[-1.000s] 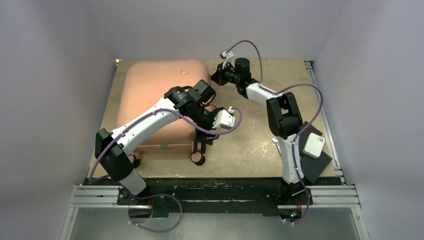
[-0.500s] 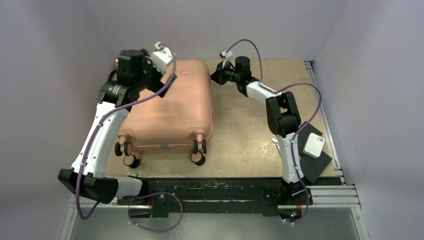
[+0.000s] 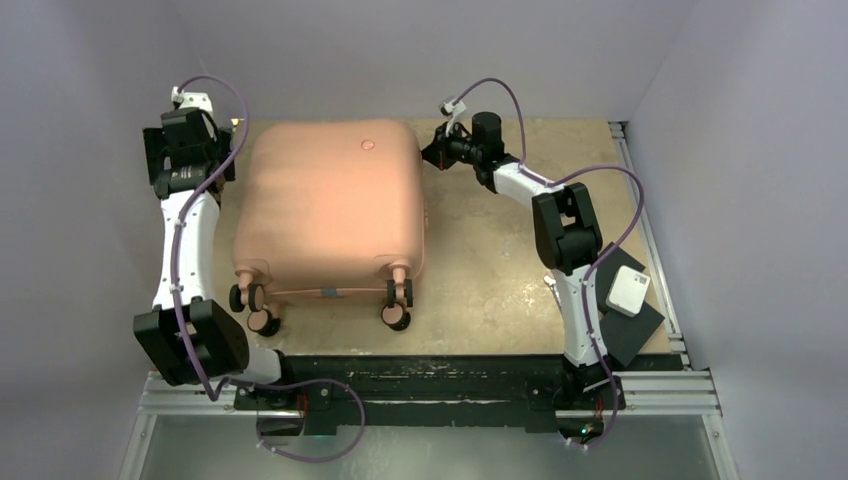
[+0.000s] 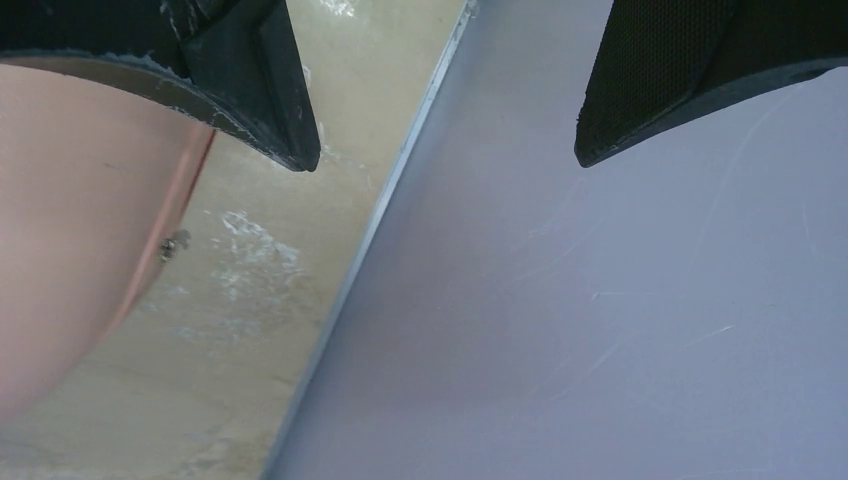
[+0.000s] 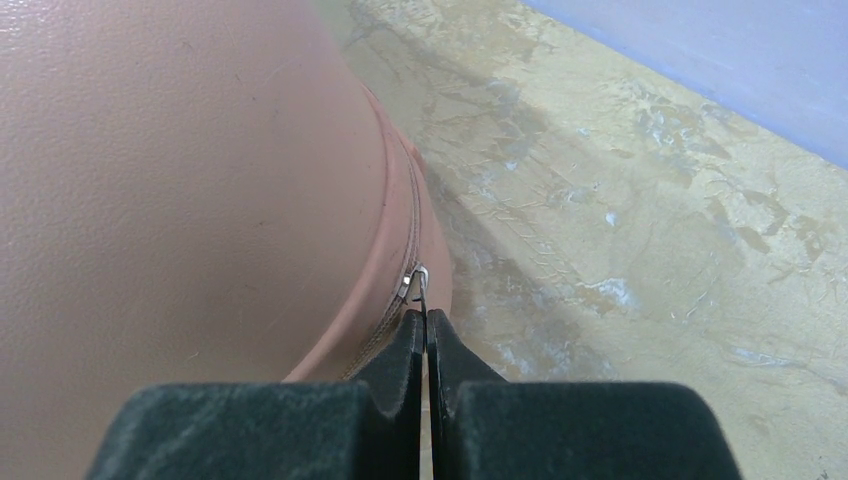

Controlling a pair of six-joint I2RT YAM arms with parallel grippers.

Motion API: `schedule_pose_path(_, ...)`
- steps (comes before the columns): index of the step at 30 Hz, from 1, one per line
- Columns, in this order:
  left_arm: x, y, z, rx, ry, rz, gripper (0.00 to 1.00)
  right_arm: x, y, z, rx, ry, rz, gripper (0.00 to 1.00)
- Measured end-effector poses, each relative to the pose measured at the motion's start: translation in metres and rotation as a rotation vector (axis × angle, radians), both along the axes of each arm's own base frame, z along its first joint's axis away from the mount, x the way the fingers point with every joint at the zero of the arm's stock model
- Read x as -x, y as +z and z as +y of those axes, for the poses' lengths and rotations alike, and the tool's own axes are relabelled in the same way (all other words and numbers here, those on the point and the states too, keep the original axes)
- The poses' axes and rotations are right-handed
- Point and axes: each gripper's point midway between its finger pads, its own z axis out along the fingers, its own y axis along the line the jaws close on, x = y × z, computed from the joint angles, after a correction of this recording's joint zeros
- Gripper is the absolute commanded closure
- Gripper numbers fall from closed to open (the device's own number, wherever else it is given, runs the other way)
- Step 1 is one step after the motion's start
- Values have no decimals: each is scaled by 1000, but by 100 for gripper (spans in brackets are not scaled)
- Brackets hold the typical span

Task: Pack the luggage
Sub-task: Zip the luggage at the center of the board.

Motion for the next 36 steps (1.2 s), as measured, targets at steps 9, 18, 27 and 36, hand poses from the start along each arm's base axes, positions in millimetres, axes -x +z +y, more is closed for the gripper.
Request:
schedule_pose_path(9, -26, -32, 39, -139, 156, 28, 1, 1, 2, 0, -17, 8, 11, 100)
schedule_pose_path(18, -54, -126, 54, -151, 190, 208, 1, 1, 2, -1, -21, 6, 17, 100)
schedule_pose_path(27, -100, -131, 28, -168, 86, 189, 1, 3, -2, -10, -55, 9, 53, 100)
schedule_pose_path(36, -175, -132, -56, -190, -137, 159, 1, 7, 0, -86, -62, -106, 117, 100)
